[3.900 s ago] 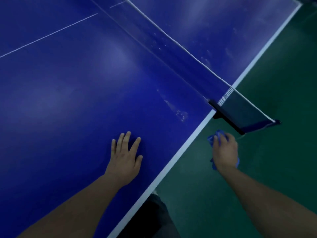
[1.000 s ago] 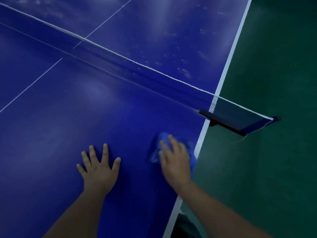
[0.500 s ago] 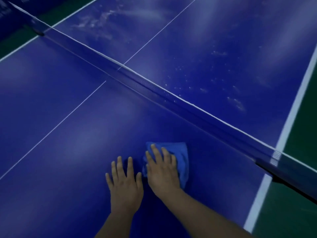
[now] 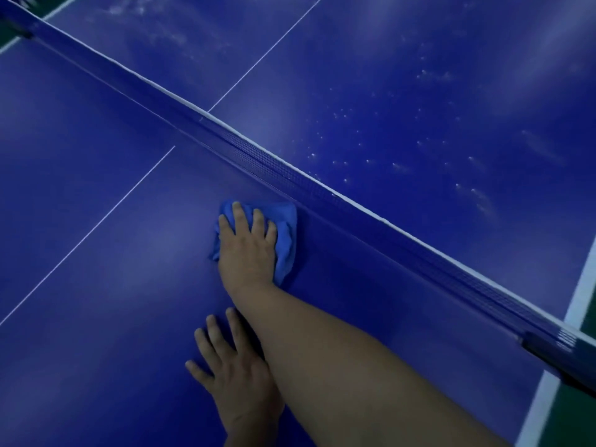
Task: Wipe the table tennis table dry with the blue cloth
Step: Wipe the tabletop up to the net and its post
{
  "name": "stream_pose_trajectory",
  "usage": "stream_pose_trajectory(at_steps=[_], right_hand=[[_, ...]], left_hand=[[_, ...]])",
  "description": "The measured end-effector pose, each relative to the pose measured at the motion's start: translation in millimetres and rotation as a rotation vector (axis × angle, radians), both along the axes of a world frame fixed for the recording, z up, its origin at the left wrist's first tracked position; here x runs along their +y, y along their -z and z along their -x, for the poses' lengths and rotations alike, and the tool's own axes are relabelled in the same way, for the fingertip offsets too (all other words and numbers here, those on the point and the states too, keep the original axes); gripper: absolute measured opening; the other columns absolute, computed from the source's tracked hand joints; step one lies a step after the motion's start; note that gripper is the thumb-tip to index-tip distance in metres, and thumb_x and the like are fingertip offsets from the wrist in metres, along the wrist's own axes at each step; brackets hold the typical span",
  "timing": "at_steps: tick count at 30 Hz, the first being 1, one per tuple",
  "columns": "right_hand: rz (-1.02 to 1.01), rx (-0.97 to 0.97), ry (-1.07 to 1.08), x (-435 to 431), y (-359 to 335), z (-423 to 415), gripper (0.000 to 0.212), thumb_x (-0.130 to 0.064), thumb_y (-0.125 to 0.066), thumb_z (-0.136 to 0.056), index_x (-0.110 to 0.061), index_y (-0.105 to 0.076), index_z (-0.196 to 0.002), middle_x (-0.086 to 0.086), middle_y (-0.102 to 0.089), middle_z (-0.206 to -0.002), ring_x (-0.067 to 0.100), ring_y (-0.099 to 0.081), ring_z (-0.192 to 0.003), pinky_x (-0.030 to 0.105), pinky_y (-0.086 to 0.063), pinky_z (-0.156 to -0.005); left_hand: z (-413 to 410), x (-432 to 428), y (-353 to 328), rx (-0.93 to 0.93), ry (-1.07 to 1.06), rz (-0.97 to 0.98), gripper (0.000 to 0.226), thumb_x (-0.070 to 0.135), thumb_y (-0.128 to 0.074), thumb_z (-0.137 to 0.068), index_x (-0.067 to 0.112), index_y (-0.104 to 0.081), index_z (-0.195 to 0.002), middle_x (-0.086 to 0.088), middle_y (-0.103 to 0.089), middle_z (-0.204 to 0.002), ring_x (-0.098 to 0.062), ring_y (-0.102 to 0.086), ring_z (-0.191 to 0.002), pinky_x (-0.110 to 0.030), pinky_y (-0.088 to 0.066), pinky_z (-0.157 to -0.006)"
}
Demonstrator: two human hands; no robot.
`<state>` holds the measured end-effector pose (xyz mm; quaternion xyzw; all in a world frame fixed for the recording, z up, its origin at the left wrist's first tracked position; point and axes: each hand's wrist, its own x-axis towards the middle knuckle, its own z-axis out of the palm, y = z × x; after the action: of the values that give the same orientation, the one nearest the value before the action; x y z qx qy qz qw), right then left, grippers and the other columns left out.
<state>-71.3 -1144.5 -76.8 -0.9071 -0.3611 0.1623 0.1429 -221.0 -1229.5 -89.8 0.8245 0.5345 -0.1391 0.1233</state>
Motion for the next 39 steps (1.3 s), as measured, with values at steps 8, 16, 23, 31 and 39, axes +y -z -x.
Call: stream_pose_trajectory(at_steps=[8,16,23,31,39], right_hand=[[0.032,-0.115,0.231,-120.7,0.4,-8.6,0.055,-0.031,-0.056,-0.098,-0.031,-0.04,-0.151,-0.001,-0.023,-0.165,0.034,-0.029,-0.144,0.057,-0.03,-0.107],[0.116,-0.174,0.564,-328.9,12.4,17.7,0.051,-0.026,-0.07,-0.087,-0.029,-0.06,-0.137,0.001,-0.049,-0.15,0.038,-0.054,-0.12,0.055,-0.045,-0.09],[0.022,0.048,1.022,-501.5,18.3,65.5,0.038,-0.017,-0.044,-0.102,-0.02,-0.057,-0.138,0.017,-0.049,-0.139,0.039,-0.049,-0.112,0.037,-0.038,-0.088],[-0.135,-0.244,0.236,-420.0,-7.6,197.9,0.041,-0.041,-0.047,-0.094,-0.035,-0.058,-0.133,0.001,-0.056,-0.143,0.029,-0.058,-0.116,0.046,-0.055,-0.089],[0.102,-0.023,0.491,-531.0,-12.9,113.0,0.045,-0.037,-0.037,-0.101,-0.028,-0.045,-0.145,0.011,-0.041,-0.148,0.034,-0.048,-0.115,0.039,-0.043,-0.096]], left_hand=[[-3.7,-5.2,-8.8,-0.117,-0.027,-0.047,0.073,0.06,-0.019,-0.098,0.024,-0.006,-0.16,-0.008,-0.001,-0.167,-0.026,0.009,-0.152,-0.062,0.0,-0.119],[10.2,-25.1,-13.2,-0.119,0.187,-0.089,0.072,0.057,-0.022,-0.101,0.016,-0.012,-0.16,-0.012,0.0,-0.167,-0.032,0.006,-0.153,-0.061,-0.001,-0.121],[60.0,-118.2,-16.2,-0.169,0.646,0.014,0.066,0.052,-0.022,-0.1,0.017,-0.034,-0.155,-0.009,-0.016,-0.166,-0.029,-0.007,-0.154,-0.057,-0.007,-0.122],[133.7,-167.4,-17.4,-0.135,0.718,0.054,0.072,0.055,-0.013,-0.094,0.024,-0.034,-0.155,-0.002,-0.016,-0.167,-0.025,-0.004,-0.154,-0.054,-0.006,-0.123],[143.7,-191.6,-44.5,-0.075,0.797,0.071,0.068,0.051,-0.016,-0.097,0.025,-0.017,-0.16,-0.002,0.005,-0.168,-0.023,0.013,-0.154,-0.047,0.007,-0.123]])
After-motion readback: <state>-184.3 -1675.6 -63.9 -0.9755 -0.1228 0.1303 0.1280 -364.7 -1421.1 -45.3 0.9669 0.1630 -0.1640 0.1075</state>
